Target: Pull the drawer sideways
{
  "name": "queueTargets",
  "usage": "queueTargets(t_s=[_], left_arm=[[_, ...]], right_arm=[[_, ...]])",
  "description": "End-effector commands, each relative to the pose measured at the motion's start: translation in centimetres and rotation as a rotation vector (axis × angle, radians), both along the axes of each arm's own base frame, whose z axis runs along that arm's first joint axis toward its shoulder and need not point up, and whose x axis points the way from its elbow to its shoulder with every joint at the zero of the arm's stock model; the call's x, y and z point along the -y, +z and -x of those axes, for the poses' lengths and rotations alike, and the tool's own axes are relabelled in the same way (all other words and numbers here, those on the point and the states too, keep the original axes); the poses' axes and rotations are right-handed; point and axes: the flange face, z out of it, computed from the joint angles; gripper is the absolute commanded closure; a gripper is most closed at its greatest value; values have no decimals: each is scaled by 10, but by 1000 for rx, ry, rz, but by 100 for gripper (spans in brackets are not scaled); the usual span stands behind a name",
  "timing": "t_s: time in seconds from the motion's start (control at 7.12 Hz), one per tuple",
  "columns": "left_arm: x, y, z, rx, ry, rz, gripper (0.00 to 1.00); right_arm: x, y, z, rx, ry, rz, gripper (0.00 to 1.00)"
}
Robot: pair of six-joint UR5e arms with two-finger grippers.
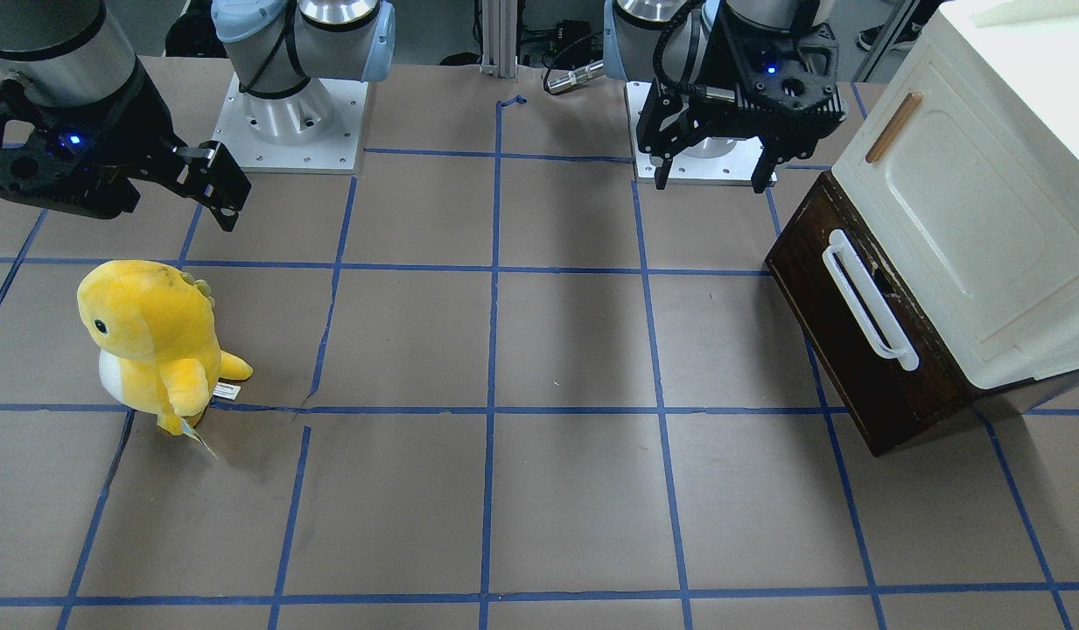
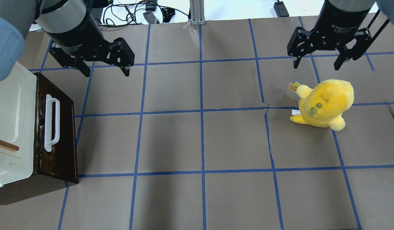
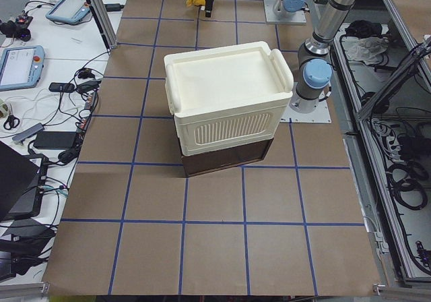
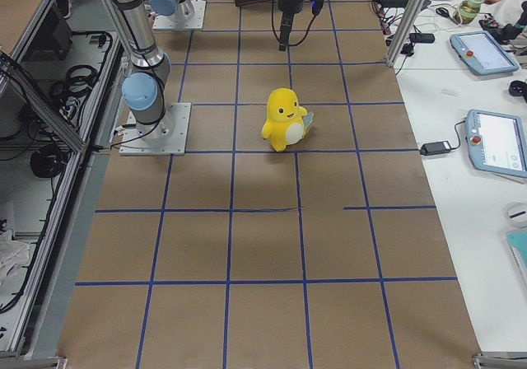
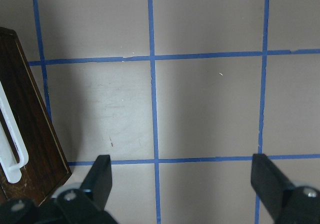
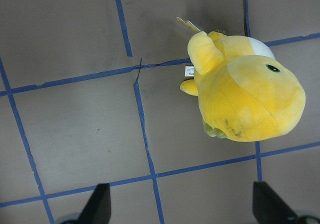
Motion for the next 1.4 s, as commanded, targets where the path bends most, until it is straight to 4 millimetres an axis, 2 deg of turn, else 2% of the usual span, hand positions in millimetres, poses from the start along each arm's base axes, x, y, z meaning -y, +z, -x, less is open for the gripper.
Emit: queueTargets(t_s=[0.0,0.56,1.26], left_arm=[[-4,1,-1,2,0,-4,0],[-6,-1,-1,3,0,-9,0],[1,-9,3,-28,-2,-25,0]], right_arm=[[0,0,0,0,1,0,0],[0,0,0,0,1,0,0],[0,0,0,0,1,0,0]])
